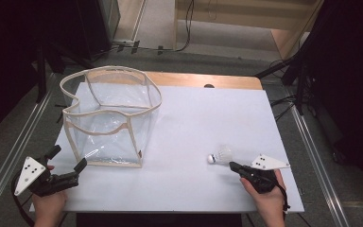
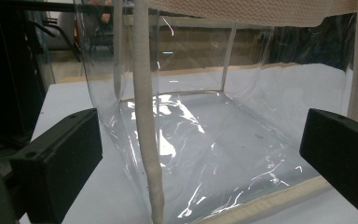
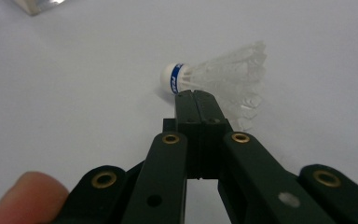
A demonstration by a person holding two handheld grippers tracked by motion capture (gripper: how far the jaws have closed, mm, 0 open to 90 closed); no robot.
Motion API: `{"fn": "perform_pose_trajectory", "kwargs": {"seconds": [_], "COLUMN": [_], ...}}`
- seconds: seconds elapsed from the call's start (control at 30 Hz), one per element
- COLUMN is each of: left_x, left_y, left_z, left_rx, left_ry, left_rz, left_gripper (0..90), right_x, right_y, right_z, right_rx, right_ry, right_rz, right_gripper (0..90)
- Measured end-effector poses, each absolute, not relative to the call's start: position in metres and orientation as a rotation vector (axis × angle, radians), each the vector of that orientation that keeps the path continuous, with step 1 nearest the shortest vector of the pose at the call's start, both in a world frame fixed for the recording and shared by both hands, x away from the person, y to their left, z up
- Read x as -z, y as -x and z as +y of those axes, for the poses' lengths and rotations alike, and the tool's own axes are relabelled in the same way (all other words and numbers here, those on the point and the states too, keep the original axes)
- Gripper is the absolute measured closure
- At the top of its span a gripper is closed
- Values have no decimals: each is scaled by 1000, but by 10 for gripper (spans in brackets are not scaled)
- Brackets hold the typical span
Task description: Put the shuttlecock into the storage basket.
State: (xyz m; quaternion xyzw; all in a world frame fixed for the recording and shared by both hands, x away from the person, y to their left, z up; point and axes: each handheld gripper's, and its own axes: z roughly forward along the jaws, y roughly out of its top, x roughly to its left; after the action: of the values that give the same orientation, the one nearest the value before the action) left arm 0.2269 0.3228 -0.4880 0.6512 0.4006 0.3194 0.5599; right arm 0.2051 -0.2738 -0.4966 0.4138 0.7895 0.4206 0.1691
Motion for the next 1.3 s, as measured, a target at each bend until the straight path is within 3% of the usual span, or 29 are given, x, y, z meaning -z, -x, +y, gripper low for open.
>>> {"fn": "perform_pose_trajectory", "kwargs": {"seconds": [0.4,1.3], "left_x": [488,488], "left_y": [-227,-227], "left_z": [323,323], "left_rx": [-746,-746], "left_ry": [-1534,-1534], "left_rz": [943,943], "left_gripper": [0,0], "right_x": [510,503], "right_y": [-227,-295], "right_z": [-264,-226], "right_rx": [-988,-946], "right_ry": [-1308,-1257], "right_rz": [2342,2381], "right_gripper": [880,880]}}
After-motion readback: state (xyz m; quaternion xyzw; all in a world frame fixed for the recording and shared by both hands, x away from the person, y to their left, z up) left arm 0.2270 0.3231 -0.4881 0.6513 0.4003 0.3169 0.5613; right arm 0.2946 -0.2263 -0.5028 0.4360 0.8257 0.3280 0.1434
